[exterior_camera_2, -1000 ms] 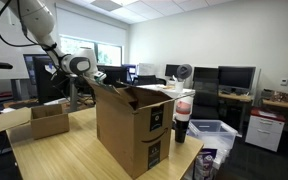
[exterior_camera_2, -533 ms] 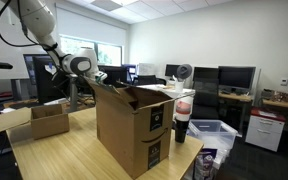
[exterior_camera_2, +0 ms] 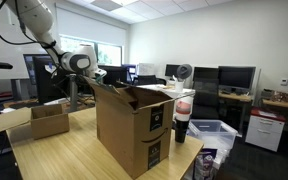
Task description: Close the top drawer of the white cabinet
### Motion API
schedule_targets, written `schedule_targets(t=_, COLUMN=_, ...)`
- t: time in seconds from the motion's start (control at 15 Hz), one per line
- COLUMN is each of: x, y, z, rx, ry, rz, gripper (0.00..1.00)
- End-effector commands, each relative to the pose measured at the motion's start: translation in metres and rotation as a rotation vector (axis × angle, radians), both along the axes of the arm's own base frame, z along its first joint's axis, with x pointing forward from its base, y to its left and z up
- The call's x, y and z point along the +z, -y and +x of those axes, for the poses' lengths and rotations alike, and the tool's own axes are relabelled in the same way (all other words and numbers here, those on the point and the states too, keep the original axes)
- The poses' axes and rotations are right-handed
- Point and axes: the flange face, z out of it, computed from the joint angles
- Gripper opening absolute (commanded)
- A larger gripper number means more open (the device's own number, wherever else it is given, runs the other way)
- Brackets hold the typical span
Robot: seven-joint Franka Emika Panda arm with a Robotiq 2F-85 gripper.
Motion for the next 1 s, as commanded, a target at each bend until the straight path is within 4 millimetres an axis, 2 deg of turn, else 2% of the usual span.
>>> schedule_targets(t=0.0, x=0.021, y=0.000, z=-0.015, rx=0.045, ry=0.026, rz=-0.016, gripper=0.44)
schedule_targets(t=0.27, x=0.030, y=0.000, z=-0.022, rx=0.065, ry=0.022, rz=-0.011, gripper=0.66)
schedule_targets(t=0.67, x=0.038, y=-0.007, z=-0.034, rx=0.197, ry=-0.061, rz=-0.040, gripper=0.98)
schedule_targets(t=0.93, x=0.050, y=-0.010, z=-0.042, rx=0.269, ry=-0.088, rz=-0.042, gripper=1.00)
